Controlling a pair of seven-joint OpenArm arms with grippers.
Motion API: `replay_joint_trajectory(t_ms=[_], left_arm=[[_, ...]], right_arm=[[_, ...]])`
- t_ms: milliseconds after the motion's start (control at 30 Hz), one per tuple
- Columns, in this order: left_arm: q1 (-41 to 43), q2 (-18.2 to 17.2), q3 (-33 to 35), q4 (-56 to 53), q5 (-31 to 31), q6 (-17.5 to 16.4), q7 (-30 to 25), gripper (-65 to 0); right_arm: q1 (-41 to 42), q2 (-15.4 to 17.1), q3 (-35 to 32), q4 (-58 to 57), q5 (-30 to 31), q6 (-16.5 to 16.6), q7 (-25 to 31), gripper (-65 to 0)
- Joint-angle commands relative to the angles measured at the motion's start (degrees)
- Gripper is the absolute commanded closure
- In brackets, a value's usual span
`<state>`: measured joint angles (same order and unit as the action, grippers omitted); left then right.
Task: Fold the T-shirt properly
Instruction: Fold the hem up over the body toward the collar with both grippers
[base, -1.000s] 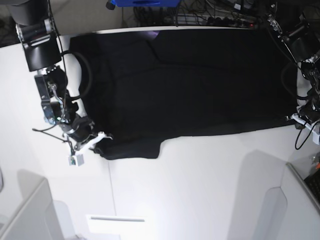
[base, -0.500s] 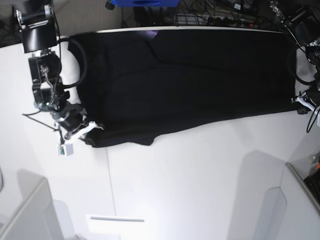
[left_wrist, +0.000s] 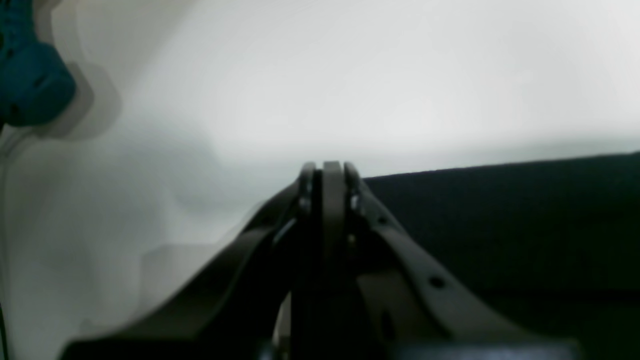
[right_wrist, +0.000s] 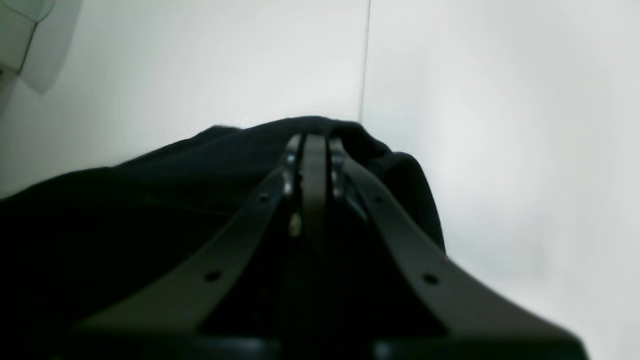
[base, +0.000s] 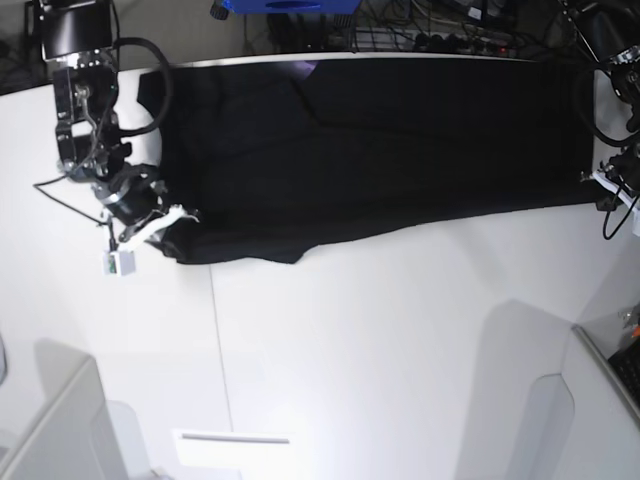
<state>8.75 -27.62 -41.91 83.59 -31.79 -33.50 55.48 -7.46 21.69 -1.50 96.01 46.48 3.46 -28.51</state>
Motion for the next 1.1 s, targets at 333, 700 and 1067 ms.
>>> replay_joint_trajectory(t_ms=[333,700,1067], left_arm=[[6.8,-0.3,-2.4,5.4,-1.7,-0.5,-0.9,0.0],[11.2,0.3,-3.9,7.3,-5.2,-0.5,-0.9,0.0],[12.7,0.1,-4.4,7.4,-5.3,-0.5,-0.9,0.0]], right_arm=[[-9.2,0.6,4.9,10.1,0.6,0.1,1.4,0.0],[-19.0,-3.3,9.1,16.9,0.5,0.1,1.4,0.0],[-25.2,-4.0,9.5,19.8,1.7,0.1,1.7,0.0]])
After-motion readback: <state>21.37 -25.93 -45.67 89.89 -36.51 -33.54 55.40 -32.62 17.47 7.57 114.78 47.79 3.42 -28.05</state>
